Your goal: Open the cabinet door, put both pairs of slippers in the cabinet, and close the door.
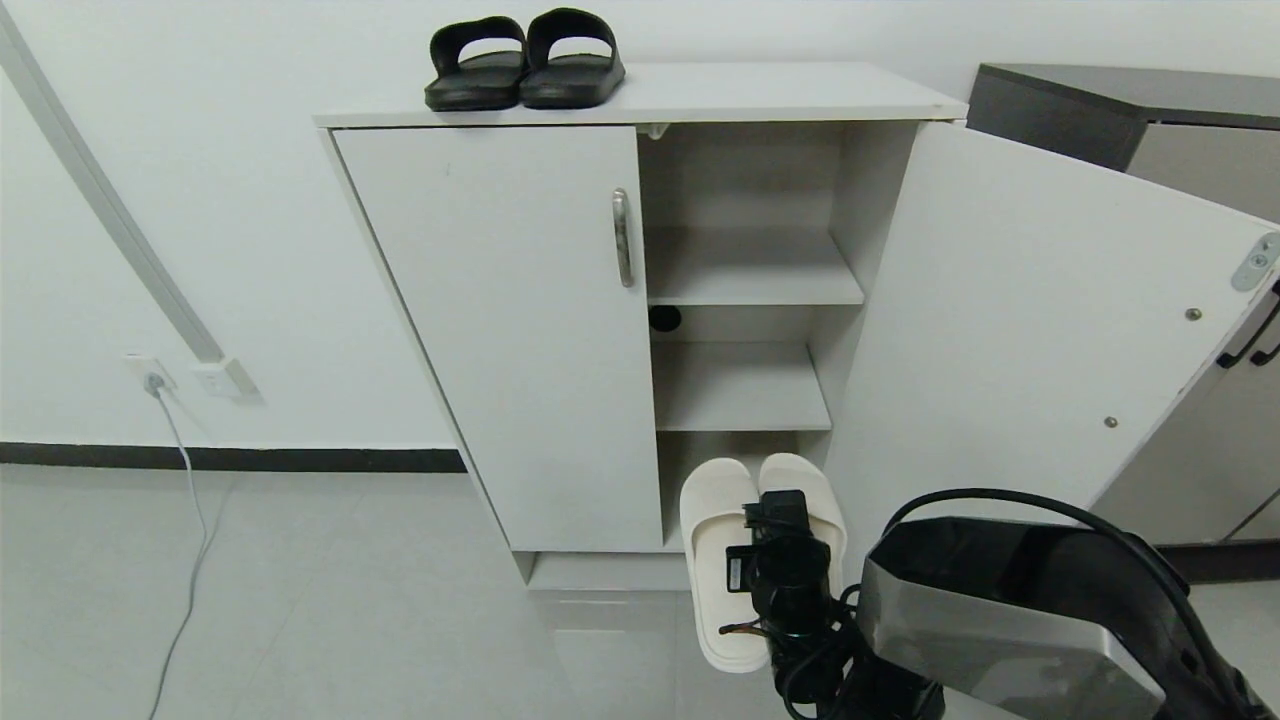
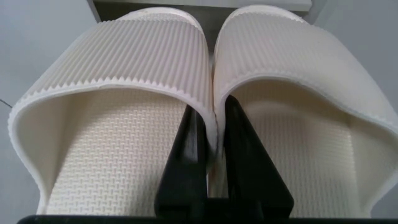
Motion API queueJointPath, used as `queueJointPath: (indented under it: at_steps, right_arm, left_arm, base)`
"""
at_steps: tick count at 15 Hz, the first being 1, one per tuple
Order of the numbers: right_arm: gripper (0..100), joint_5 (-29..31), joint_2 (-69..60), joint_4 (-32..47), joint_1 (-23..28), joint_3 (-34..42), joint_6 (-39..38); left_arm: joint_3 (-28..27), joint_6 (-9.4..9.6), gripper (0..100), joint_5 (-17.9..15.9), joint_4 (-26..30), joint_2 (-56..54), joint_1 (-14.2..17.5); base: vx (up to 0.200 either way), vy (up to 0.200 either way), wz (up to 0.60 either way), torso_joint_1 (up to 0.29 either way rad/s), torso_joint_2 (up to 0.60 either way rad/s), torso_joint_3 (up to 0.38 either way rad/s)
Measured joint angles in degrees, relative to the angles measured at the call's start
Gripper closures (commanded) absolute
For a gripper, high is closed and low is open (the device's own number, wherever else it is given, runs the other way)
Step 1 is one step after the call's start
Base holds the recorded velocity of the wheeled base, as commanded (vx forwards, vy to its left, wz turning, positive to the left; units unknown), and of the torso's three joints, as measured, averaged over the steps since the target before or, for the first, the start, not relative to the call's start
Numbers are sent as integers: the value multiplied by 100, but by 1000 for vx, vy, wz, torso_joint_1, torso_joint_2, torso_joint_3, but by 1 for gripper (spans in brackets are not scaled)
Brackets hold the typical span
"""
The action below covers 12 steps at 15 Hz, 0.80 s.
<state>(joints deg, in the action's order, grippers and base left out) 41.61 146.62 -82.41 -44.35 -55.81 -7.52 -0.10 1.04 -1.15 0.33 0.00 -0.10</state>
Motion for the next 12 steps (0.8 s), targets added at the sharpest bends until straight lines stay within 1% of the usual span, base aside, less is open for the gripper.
queueJointPath:
  at_steps: [4, 12]
  right_arm:
    - [100, -1, 115, -99, 15, 0, 13]
    - [100, 2, 134, -169, 17, -17, 33]
  left_arm:
    - [0, 2, 100, 0, 0, 0, 0]
    - [0, 2, 100, 0, 2, 0, -1]
  base:
    - [0, 0, 0, 0, 0, 0]
    - [200, 0, 0, 4, 4, 2]
